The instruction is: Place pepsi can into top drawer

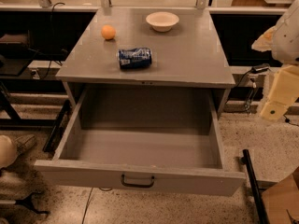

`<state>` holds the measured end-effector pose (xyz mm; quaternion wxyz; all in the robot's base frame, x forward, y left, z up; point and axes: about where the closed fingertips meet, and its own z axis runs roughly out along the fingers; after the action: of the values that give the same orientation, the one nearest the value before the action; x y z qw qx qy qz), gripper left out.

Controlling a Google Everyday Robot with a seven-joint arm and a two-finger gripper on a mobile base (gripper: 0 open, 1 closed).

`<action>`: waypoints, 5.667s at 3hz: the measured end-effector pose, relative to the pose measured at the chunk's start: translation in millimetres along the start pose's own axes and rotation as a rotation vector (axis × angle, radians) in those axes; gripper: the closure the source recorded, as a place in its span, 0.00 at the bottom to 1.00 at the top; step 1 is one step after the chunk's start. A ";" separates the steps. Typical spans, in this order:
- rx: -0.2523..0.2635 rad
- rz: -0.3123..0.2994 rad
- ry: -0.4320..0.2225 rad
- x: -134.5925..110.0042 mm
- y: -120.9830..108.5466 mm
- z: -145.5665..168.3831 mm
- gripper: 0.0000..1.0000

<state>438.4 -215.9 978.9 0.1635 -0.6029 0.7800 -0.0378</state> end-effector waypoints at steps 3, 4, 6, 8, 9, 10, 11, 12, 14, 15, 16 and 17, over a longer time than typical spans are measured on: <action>-0.038 -0.137 -0.044 -45.2 -29.3 46.2 0.00; -0.045 -0.233 -0.086 -82.6 -52.3 83.4 0.00; 0.018 -0.279 -0.135 -117.7 -81.1 114.2 0.00; 0.083 -0.337 -0.195 -139.2 -111.2 131.0 0.00; 0.127 -0.409 -0.267 -172.2 -149.9 154.4 0.00; 0.136 -0.424 -0.293 -192.6 -168.3 171.2 0.00; 0.125 -0.418 -0.263 -210.0 -182.3 192.9 0.00; 0.112 -0.411 -0.234 -225.1 -192.2 209.2 0.00; 0.084 -0.429 -0.203 -255.2 -196.8 229.9 0.00; 0.078 -0.443 -0.185 -267.4 -196.7 236.7 0.00; 0.062 -0.456 -0.169 -276.8 -194.8 244.5 0.18; 0.039 -0.477 -0.164 -288.3 -191.9 254.2 0.42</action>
Offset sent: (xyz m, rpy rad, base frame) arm 0.0236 0.0162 -0.0144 -0.0201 0.0152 0.0626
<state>756.1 42.0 848.5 0.2243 -0.7676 0.5989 -0.0412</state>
